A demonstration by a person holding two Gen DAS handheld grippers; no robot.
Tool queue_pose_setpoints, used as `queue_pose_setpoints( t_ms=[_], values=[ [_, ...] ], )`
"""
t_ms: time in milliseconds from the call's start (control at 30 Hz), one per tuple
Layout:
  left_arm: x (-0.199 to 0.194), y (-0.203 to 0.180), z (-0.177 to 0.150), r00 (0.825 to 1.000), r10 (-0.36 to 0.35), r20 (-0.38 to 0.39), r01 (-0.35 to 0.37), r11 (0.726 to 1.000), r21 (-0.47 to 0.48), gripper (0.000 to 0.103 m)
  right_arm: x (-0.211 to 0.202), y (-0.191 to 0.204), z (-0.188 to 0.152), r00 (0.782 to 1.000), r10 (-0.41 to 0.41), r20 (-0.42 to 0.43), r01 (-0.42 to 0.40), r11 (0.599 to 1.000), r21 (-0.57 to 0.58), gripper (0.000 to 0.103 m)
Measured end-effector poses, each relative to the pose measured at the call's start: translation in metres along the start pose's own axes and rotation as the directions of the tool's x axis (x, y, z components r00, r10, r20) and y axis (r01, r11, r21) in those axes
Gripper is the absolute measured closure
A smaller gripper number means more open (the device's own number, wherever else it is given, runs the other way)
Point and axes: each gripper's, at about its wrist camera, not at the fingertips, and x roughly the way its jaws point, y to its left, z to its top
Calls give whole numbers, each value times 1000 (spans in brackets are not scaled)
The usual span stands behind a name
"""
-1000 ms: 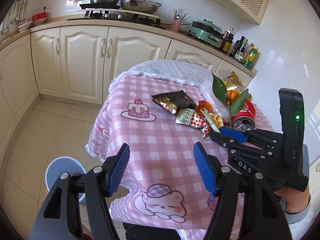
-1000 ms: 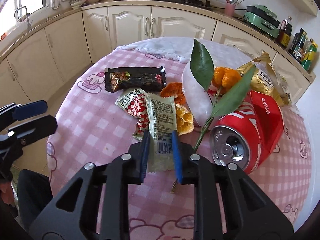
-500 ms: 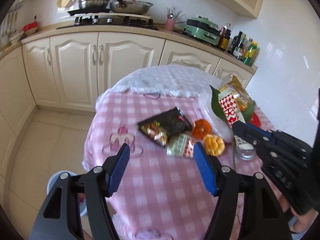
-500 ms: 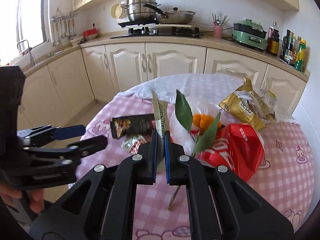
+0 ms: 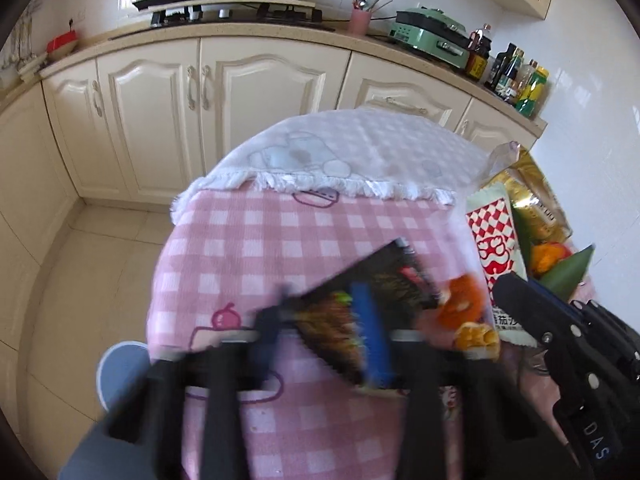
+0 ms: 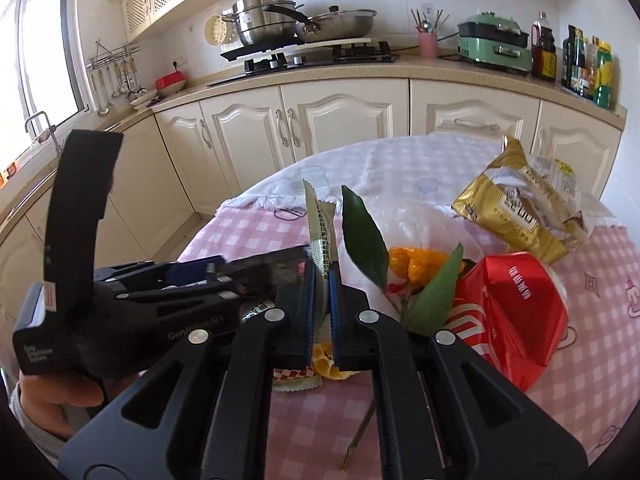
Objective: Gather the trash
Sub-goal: 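Grasp the dark snack packet with the left gripper while the right holds the beige wrapper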
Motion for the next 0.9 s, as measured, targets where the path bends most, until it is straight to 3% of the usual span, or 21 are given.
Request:
queue_pose_setpoints(
  t_ms=[33,100,367,600,633,700,733,767,900],
  values=[
    [0,0,-1,1000,-13,1,13,1000,5,98,0,0,-1,1000,0,1,0,1000,1,96],
    [-5,-1,-5,999,-33,6,33,999,14,101,0,0,-1,1000,0,0,0,1000,-1,96],
    [-43,1,-24,995,-72,67,71,997,18,103,-9,12,-4,1000,1,11,-1,1000,-11,96],
    [-81,20,-65,997,-12,80,9,999,38,101,-20,33,-14,999,36,-3,-36,998,-41,96],
    [-85,21,-68,997,-20,78,16,999,41,98,-21,36,-16,999,41,-5,-41,998,-44,96],
    [-90,21,-71,996,-40,85,36,998,52,82,-25,40,-20,999,44,-6,-45,998,-45,96],
    [-93,18,-71,995,-31,94,25,997,69,58,-28,41,-22,999,47,-6,-47,998,-41,96],
    [-96,14,-71,993,-9,115,-2,996,91,48,-32,41,-24,999,48,-2,-48,998,-36,96],
    [-96,-3,-69,994,-17,108,-1,986,168,48,-46,39,-32,999,32,11,-31,999,-23,96]
  ],
)
